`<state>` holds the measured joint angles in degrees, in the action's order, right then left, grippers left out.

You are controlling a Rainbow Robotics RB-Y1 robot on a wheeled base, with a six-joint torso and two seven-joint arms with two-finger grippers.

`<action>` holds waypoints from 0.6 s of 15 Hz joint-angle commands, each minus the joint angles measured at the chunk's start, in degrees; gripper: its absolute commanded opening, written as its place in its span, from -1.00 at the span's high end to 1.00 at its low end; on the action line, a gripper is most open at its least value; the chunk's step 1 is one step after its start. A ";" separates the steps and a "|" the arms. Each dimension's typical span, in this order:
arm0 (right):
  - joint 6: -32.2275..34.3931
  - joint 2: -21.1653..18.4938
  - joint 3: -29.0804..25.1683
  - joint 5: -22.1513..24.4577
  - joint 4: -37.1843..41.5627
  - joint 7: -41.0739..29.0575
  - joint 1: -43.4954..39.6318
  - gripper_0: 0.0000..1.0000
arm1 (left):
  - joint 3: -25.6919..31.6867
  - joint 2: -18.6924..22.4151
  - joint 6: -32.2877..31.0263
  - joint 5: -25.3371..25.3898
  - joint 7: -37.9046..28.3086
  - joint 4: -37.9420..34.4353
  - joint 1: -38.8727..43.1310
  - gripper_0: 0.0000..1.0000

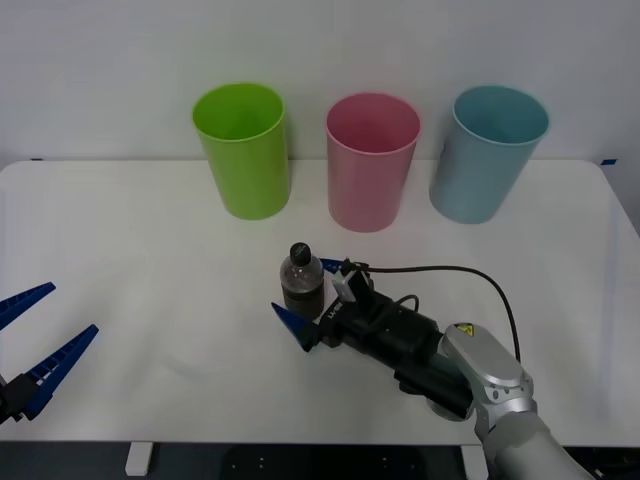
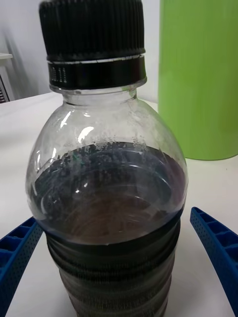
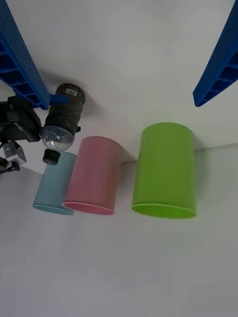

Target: Grasp the object on the table and drop it into the matching bin: aluminum can to the light blue bin, PET bottle to the pink bin.

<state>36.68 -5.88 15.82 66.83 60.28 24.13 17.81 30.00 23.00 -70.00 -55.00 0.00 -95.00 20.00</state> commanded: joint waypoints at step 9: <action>-0.82 0.08 0.00 -0.21 -0.07 1.45 0.11 1.00 | 0.00 0.00 0.00 0.00 0.00 0.00 0.00 -1.00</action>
<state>35.79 -5.78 15.82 66.70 60.18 25.47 17.93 30.00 23.00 -70.00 -55.00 0.00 -95.00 20.00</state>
